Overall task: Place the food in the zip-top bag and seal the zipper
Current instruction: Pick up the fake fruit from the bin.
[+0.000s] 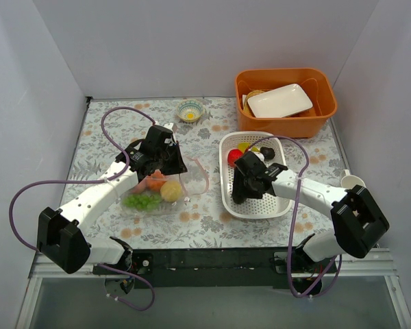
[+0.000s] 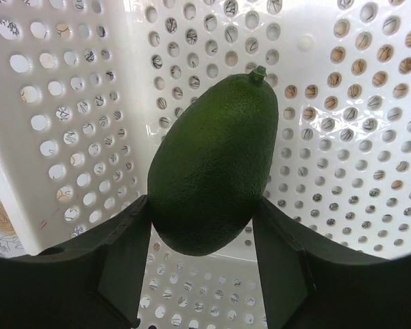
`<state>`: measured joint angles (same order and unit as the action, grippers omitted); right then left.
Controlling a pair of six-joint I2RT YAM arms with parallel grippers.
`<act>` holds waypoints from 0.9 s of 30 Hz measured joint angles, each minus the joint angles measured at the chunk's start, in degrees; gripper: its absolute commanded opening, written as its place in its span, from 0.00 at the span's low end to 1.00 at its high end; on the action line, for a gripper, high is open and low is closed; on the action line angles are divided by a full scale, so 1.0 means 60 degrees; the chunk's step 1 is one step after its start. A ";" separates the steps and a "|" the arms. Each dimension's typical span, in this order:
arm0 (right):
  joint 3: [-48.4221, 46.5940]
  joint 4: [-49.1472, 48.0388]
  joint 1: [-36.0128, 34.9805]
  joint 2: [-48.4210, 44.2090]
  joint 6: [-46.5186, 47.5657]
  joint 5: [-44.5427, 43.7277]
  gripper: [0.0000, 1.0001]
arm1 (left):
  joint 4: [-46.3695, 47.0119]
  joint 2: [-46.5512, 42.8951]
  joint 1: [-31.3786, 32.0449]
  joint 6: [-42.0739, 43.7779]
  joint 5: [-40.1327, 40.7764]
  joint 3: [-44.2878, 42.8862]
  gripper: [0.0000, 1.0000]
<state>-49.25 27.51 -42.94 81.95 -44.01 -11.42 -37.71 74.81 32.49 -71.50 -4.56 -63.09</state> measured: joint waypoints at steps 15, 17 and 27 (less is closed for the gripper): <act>-0.0656 0.0182 0.0084 0.0535 0.0951 -0.0211 0.96 | -0.0007 0.0000 0.0000 -0.0004 0.0007 0.0000 0.00; -0.0812 0.0299 0.0087 0.0590 0.1016 -0.0270 0.98 | -0.0007 0.0000 0.0000 -0.0004 0.0011 0.0000 0.00; -0.2113 0.1461 0.0219 0.0568 0.1231 -0.0586 0.98 | -0.0076 -0.0004 0.0000 -0.0007 0.0055 0.0000 0.00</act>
<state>-61.93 36.27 -41.63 85.36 -36.62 -14.94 -38.17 74.78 32.49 -71.55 -4.23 -63.09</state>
